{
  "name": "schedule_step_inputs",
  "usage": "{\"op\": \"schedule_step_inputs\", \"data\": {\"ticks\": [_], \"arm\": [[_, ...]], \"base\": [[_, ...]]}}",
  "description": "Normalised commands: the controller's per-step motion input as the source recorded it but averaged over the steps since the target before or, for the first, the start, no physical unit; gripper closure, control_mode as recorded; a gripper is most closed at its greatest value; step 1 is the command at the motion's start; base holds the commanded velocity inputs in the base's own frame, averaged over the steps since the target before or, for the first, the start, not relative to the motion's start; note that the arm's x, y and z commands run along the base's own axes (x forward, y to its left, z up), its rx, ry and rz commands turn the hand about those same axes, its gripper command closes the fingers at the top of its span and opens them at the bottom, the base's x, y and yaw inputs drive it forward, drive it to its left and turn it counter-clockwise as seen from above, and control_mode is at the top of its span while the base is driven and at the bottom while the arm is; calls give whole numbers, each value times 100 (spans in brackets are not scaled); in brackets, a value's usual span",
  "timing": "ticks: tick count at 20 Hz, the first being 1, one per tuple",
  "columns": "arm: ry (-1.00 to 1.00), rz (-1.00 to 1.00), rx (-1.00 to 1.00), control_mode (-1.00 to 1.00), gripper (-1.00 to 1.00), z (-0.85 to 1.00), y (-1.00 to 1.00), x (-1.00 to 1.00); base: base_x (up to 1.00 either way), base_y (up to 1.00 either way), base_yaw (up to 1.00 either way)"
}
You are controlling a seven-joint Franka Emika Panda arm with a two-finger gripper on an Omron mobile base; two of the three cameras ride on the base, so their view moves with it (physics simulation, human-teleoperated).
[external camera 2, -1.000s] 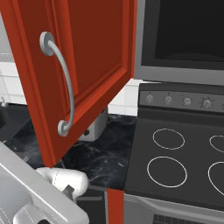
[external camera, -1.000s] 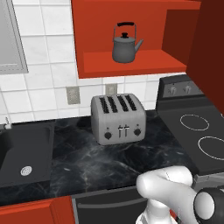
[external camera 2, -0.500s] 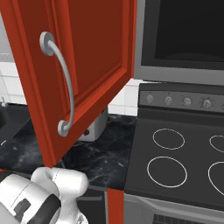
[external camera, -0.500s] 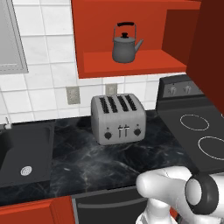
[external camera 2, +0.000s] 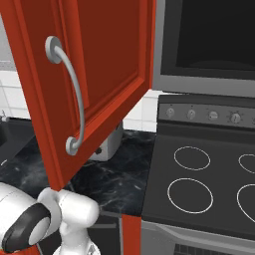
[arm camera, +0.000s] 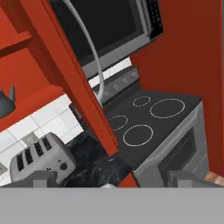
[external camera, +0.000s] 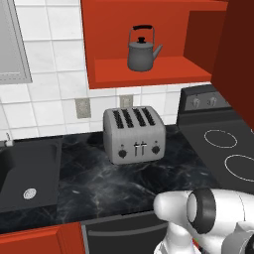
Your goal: Open the cabinet, pick the kettle from the cabinet, and place it in the sink.
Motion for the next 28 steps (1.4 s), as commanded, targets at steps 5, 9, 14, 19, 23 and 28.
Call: {"op": "schedule_step_inputs", "data": {"ticks": [5,9,14,19,23,28], "arm": [[21,-6,0,-100,-100,28,42,-1],[19,-5,2,-100,-100,30,34,11],[14,-2,2,-100,-100,25,27,30],[8,4,11,-100,-100,12,6,52],[-12,25,11,-100,-100,-4,0,43],[-33,29,5,-100,-100,-15,0,43]], "base": [[0,0,0],[0,0,0],[0,0,0],[0,0,0],[0,0,0],[0,0,0]]}}
